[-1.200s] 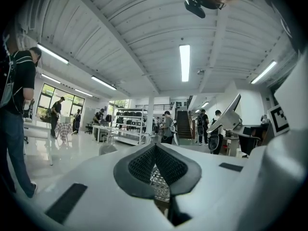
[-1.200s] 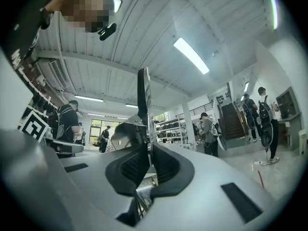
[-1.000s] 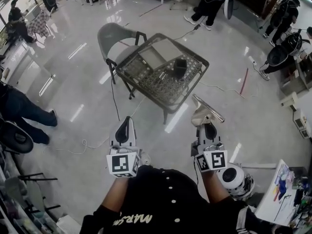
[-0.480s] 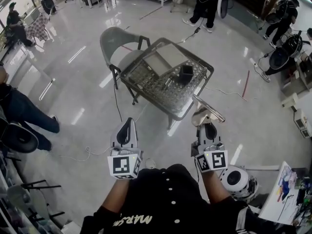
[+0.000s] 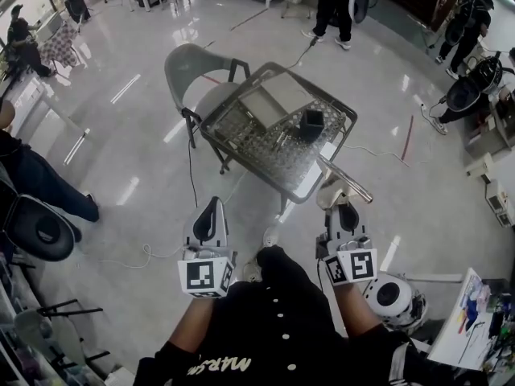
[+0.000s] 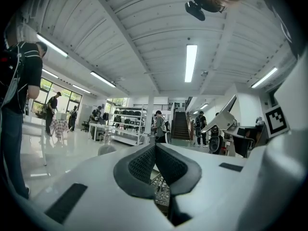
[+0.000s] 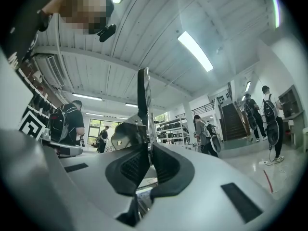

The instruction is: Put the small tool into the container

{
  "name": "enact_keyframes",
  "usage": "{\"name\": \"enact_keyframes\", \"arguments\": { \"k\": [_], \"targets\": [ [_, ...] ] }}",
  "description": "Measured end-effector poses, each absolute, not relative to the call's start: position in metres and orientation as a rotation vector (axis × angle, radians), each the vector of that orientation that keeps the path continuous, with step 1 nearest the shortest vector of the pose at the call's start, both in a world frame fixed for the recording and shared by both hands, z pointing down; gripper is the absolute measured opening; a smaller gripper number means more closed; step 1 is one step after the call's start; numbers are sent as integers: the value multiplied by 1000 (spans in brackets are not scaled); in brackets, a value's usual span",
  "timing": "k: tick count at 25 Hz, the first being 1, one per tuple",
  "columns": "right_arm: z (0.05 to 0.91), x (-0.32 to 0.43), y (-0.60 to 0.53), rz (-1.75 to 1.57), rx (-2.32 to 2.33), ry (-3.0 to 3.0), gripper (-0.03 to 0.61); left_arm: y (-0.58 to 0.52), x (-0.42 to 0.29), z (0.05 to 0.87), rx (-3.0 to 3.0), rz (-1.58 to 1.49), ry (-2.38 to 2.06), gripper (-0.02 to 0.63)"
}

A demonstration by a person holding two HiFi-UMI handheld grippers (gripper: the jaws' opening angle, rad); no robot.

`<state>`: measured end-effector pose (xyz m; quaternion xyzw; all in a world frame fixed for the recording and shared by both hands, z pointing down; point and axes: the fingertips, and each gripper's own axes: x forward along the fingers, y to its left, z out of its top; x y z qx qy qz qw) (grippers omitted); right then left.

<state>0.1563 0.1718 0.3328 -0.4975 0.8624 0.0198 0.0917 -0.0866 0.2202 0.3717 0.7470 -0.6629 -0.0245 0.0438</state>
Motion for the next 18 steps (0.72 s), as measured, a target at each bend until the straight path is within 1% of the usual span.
{"name": "enact_keyframes", "arguments": {
  "k": [9, 18],
  "targets": [
    [342, 137, 120, 49, -1455, 2580, 20, 177, -107, 378, 2250, -66, -2060, 26],
    [348, 121, 47, 58, -1443, 2605, 20, 105, -120, 382, 2241, -65, -2063, 26]
  ]
}}
